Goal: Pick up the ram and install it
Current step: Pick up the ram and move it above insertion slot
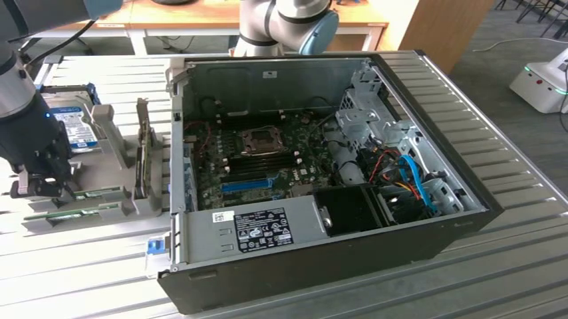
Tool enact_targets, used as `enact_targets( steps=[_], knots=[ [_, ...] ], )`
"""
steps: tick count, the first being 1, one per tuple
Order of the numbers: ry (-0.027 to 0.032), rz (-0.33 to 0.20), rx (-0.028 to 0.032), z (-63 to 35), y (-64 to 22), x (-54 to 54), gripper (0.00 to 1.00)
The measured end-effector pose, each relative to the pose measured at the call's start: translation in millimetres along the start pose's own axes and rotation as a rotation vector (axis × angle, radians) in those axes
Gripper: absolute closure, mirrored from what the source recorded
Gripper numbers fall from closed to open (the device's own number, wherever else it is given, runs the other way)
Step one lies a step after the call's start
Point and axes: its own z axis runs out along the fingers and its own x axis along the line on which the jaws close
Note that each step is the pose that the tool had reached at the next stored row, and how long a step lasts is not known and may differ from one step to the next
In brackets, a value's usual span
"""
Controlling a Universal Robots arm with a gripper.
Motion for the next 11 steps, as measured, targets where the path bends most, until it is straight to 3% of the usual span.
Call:
enact_targets(
  steps=[11],
  knots=[
    [0.0000,0.000,0.0002,14.4,-0.1,0.0,0.71]
  ],
)
